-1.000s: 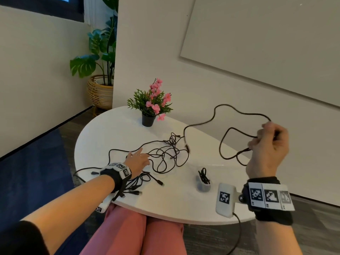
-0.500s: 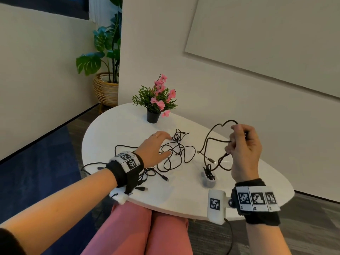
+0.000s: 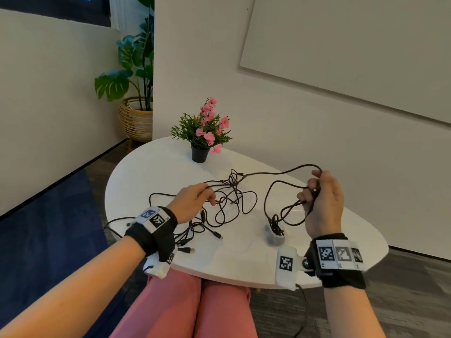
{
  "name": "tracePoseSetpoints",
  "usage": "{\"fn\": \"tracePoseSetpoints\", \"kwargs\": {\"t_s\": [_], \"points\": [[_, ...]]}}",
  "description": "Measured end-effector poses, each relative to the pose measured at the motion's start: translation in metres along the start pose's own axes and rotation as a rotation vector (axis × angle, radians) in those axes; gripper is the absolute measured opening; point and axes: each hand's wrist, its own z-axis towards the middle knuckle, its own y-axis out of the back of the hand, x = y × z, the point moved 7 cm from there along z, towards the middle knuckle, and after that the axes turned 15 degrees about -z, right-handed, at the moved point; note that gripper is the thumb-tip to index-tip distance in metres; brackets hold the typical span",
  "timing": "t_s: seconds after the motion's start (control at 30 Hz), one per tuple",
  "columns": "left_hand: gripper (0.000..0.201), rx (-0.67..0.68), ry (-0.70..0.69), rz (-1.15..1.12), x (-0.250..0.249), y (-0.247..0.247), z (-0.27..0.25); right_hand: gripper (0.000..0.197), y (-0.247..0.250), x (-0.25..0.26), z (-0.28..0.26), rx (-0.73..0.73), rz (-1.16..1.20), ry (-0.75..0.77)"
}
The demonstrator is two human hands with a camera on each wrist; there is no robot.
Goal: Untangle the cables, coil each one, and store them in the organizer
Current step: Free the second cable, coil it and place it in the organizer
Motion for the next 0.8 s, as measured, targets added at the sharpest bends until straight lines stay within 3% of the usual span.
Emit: {"fn": "tracePoseSetpoints", "kwargs": {"t_s": [0.1,0.17,0.23,0.3,0.4,0.5,0.6,0.67,0.8], "points": [[0.030,-0.129,-0.056,-0.135,-0.014,0.015,0.001,0.022,-0.022,-0.044,0.004,0.049,0.002,-0.154],[0.027,-0.203,-0.060,-0.344,-0.018,0.021,0.001,0.021,-0.045,-0.071,0.000,0.141,-0.138,-0.192],[0.025,-0.236,-0.091,-0.488,-0.024,0.024,-0.002,0.033,-0.066,-0.094,-0.005,0.306,-0.534,-0.167],[0.025,-0.238,-0.129,-0.495,-0.030,0.028,-0.007,0.053,-0.081,-0.118,-0.008,0.500,-1.014,-0.137],[0.026,-0.245,-0.175,-0.420,-0.034,0.039,-0.012,0.065,-0.095,-0.123,-0.006,0.532,-1.307,-0.012],[0.026,-0.228,-0.203,-0.379,-0.041,0.045,-0.017,0.058,-0.118,-0.091,-0.011,0.451,-1.192,0.352],[0.024,-0.226,-0.198,-0.497,-0.049,0.042,-0.019,0.047,-0.140,-0.061,-0.027,0.499,-0.956,0.563],[0.026,-0.232,-0.191,-0.599,-0.053,0.039,-0.019,0.036,-0.146,-0.055,-0.036,0.536,-0.828,0.570],[0.028,-0.244,-0.165,-0.803,-0.055,0.034,-0.022,0.020,-0.149,-0.076,-0.049,0.624,-0.677,0.376]]}}
